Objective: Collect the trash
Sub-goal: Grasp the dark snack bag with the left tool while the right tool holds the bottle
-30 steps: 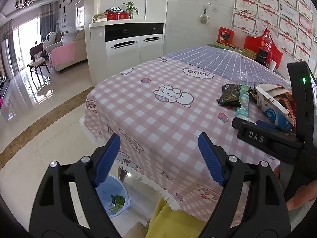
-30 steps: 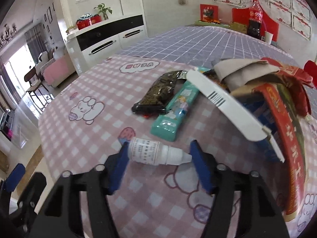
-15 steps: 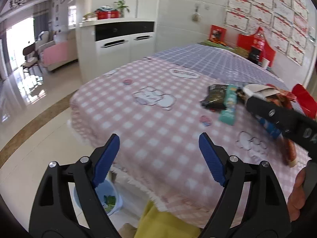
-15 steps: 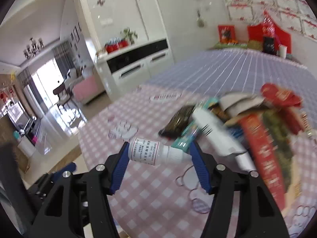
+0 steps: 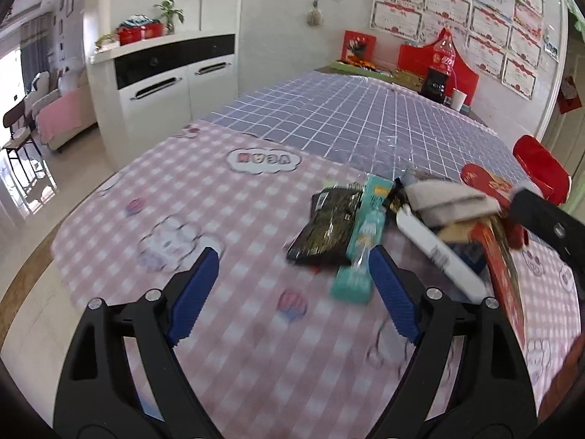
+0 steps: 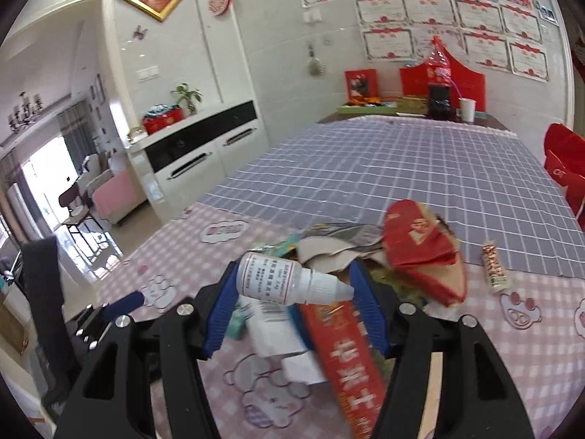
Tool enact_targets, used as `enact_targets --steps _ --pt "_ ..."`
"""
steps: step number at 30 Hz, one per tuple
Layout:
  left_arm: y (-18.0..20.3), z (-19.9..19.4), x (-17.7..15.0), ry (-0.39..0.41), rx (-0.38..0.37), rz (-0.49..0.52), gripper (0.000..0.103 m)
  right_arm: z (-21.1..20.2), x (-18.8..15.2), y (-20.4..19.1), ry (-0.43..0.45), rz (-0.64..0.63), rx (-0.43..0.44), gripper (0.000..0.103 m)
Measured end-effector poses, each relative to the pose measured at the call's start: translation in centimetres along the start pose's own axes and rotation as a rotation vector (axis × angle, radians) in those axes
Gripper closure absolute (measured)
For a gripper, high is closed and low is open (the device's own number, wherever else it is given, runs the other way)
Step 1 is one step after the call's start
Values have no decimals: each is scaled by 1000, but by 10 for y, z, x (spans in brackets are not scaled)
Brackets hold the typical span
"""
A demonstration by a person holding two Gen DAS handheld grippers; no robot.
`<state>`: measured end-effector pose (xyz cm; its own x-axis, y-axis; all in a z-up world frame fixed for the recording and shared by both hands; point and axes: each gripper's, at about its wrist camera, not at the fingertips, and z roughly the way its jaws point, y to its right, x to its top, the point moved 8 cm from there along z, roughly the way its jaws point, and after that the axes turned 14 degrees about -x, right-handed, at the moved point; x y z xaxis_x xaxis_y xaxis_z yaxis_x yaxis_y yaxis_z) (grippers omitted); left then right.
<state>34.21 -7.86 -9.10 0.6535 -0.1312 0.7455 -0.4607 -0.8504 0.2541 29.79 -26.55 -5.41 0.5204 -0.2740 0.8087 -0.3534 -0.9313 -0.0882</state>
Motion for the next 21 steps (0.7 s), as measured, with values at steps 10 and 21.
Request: enact_targets --steps 10,21 --pt "-2 72 2 -173 -45 -45 54 35 4 16 -90 57 -2 42" --pt "-19 38 -12 -106 15 -119 66 34 -3 13 -91 58 -7 42"
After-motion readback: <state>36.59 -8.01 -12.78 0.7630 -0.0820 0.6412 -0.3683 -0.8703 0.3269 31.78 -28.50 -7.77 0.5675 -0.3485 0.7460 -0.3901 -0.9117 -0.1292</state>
